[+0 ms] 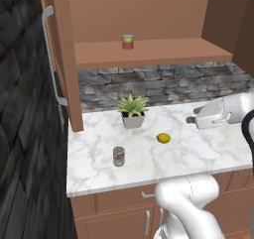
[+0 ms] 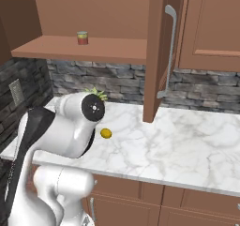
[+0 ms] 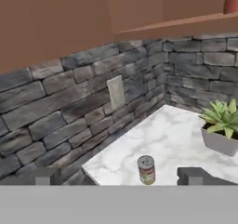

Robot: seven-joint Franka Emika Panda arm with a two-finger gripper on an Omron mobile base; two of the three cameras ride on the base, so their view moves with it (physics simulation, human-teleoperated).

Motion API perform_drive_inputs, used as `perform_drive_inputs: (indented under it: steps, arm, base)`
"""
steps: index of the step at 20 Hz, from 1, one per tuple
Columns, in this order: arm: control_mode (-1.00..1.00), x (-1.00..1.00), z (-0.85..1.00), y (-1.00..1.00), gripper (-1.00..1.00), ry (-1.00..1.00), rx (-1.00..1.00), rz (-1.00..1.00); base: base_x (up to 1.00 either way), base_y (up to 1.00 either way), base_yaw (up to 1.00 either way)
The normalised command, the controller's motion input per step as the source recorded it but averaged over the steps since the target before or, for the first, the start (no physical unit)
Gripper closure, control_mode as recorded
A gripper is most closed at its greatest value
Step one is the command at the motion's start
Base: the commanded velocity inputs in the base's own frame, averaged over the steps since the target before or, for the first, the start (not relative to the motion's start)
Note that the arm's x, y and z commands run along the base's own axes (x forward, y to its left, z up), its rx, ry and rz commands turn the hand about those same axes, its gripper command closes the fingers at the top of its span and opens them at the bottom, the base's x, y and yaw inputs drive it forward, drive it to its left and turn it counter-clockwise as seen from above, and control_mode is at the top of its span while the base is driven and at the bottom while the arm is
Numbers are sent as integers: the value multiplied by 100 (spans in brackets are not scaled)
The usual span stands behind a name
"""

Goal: Restock the canned food cabinet by taking the new fresh canned food from the counter and placing it in the cabinet. Then, take the old canned food from the cabinet and place it on the counter.

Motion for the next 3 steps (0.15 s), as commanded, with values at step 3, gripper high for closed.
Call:
perform_drive_inputs:
  steps: [3]
  arm:
    - [-100,-13,0,-11,-100,-4,10,-1]
  base:
    - [0,0,0]
